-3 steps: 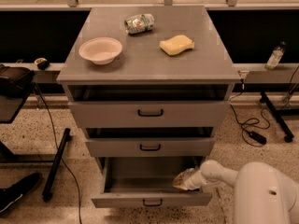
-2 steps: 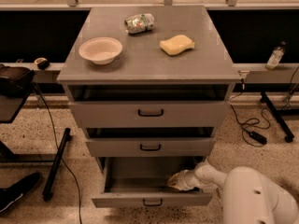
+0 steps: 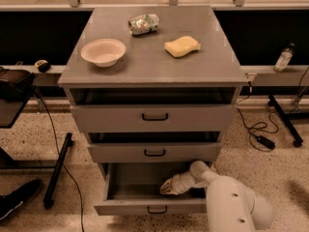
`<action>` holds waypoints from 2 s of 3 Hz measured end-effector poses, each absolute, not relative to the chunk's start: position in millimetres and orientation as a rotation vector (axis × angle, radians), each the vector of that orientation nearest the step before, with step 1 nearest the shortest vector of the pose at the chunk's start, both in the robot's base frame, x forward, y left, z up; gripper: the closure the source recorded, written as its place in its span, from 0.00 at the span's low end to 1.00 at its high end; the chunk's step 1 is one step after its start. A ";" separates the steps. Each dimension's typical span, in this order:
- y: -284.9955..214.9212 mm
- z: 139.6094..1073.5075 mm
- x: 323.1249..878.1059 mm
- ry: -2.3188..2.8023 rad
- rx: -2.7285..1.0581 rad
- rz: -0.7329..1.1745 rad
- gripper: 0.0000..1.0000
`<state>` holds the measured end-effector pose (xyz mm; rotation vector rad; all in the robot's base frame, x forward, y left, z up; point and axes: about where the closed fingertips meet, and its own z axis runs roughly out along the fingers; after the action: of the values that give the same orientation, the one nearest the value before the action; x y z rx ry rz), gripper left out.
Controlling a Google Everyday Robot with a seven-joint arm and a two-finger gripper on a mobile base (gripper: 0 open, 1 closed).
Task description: Open bottom drawer
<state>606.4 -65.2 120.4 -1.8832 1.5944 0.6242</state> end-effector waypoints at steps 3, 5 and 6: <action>-83.1 132.6 524.0 1.638 -1.905 0.913 1.00; -93.4 138.9 505.7 1.716 -1.862 0.916 1.00; -98.1 143.0 502.6 1.743 -1.844 0.908 1.00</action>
Offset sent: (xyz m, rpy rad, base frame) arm -0.0795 -0.0016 0.0061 0.0840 0.2240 0.1925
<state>502.6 -98.1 143.0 -1.8444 1.7429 0.9077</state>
